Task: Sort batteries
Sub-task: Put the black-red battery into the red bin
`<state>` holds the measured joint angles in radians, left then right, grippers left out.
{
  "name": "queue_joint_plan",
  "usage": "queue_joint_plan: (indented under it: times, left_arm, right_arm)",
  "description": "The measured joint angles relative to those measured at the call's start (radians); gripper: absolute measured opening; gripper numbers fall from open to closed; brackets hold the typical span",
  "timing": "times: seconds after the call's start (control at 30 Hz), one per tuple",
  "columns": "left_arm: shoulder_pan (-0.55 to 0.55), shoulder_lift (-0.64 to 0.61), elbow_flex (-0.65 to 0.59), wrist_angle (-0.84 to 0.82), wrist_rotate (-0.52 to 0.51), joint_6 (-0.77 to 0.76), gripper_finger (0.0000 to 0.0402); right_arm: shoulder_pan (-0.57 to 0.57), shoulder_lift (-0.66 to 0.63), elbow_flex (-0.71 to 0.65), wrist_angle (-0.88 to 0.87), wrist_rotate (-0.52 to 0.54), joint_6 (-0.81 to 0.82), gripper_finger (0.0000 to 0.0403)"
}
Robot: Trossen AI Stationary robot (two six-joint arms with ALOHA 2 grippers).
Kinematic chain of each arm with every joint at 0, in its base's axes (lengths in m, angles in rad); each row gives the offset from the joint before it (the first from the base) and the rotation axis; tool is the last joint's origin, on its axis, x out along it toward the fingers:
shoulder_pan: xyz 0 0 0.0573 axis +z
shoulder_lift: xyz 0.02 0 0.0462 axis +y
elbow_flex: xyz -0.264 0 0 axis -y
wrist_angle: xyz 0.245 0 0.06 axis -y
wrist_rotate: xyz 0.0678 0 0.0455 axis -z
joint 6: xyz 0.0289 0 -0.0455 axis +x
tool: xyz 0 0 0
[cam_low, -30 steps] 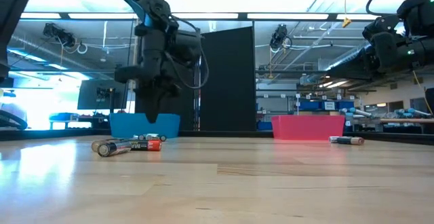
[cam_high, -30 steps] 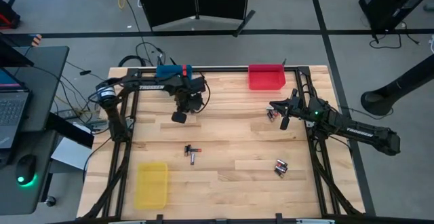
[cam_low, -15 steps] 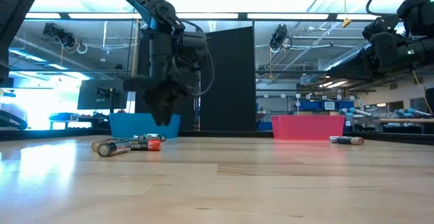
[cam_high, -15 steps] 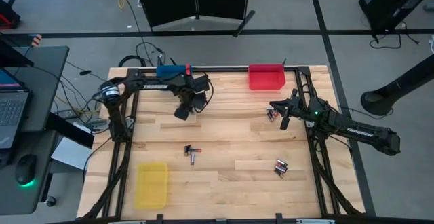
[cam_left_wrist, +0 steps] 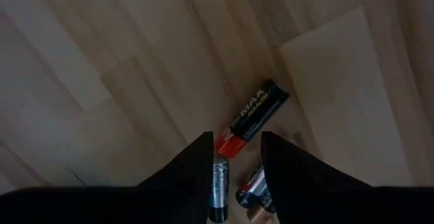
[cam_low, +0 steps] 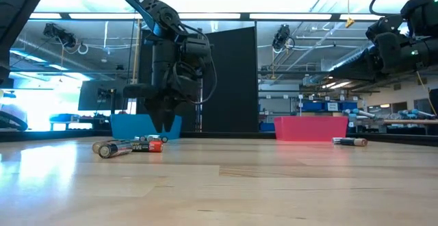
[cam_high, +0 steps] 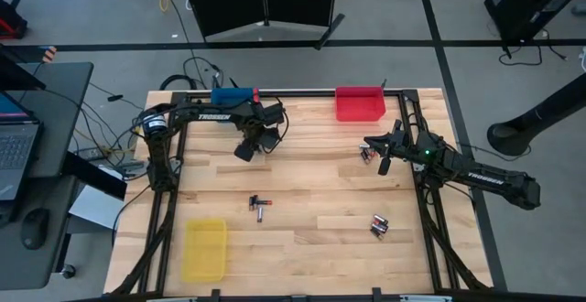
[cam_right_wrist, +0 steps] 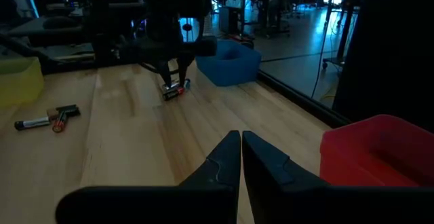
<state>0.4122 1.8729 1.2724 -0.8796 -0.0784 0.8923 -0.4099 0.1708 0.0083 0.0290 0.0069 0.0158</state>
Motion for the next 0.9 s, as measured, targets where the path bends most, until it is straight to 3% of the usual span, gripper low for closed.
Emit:
queue_joint_plan:
  times: [0.9]
  left_arm:
    - [0.000,0.071,0.000,0.014,-0.039,0.042,0.0130]
  right_arm:
    - [0.000,0.000,0.000,0.001,0.000,0.000,0.0028]
